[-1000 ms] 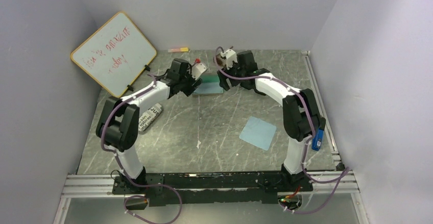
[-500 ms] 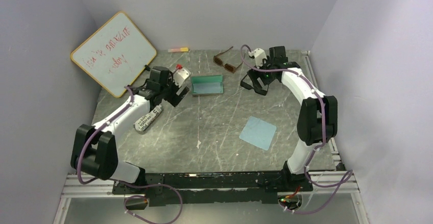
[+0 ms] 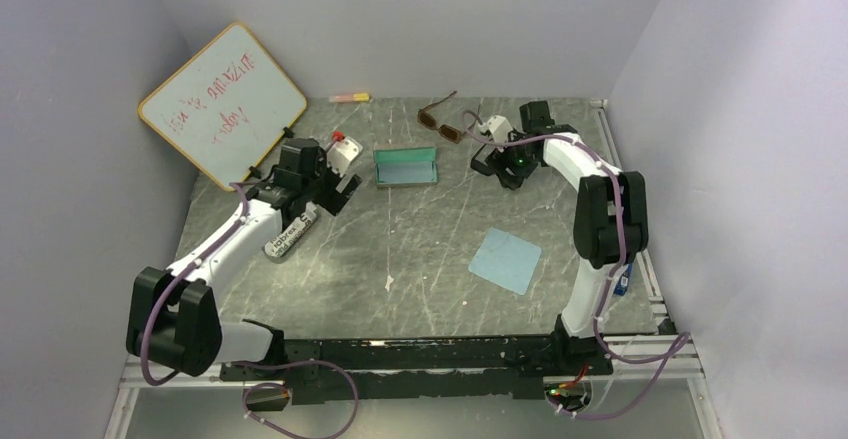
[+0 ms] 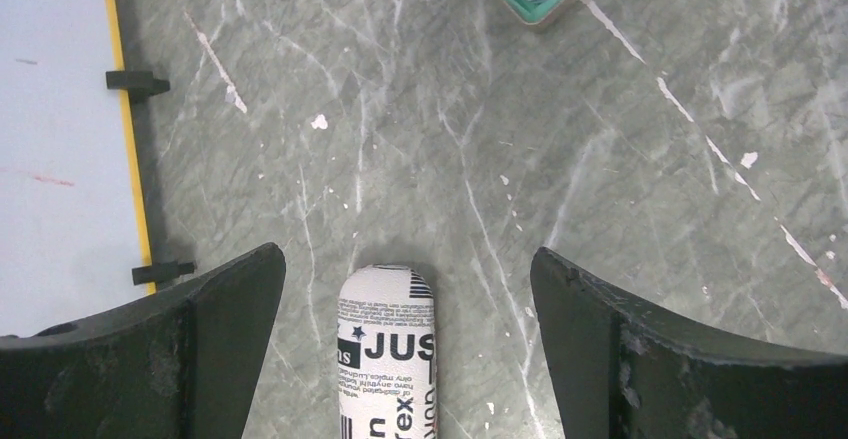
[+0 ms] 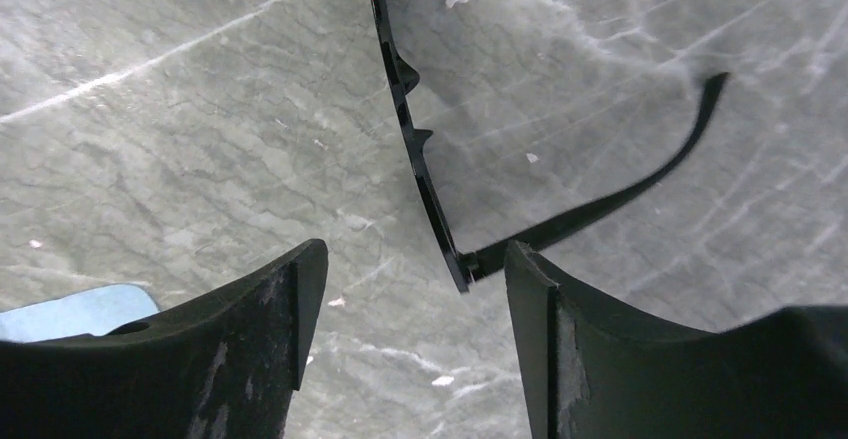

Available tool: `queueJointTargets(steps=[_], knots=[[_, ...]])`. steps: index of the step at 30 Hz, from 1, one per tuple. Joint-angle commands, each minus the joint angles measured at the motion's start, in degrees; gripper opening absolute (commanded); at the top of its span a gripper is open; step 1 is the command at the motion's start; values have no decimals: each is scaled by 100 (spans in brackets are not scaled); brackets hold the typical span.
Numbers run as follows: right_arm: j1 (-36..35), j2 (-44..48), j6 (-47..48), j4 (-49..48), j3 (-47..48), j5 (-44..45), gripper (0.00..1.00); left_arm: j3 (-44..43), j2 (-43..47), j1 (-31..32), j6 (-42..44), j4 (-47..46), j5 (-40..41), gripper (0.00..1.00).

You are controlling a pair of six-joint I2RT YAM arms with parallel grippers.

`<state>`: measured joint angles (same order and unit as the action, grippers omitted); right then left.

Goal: Organize the sunglasses
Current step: Pick up the sunglasses from the center of the board.

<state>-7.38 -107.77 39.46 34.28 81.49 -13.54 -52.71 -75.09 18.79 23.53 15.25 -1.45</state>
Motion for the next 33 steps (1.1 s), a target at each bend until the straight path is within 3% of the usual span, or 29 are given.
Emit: queueJointTargets(steps=[1,5,11,18,24,33], knots=[[21,-278,310,82,334,-32,68,-114,-81,-186,-229,-169,-135,97],[25,-464,348,-5,450,-44,62,-232,-350,-267,-252,-77,-179,97],[24,-596,399,53,559,-222,32,-153,-317,-288,-280,-223,-197,97],[26,-622,580,93,427,-296,24,-195,-423,-288,-279,-181,-282,99],[26,-544,652,159,402,-396,2,-194,-382,-288,-301,-186,-303,96],[13,274,711,437,437,-967,0,-450,-378,-292,-317,-32,-327,96]])
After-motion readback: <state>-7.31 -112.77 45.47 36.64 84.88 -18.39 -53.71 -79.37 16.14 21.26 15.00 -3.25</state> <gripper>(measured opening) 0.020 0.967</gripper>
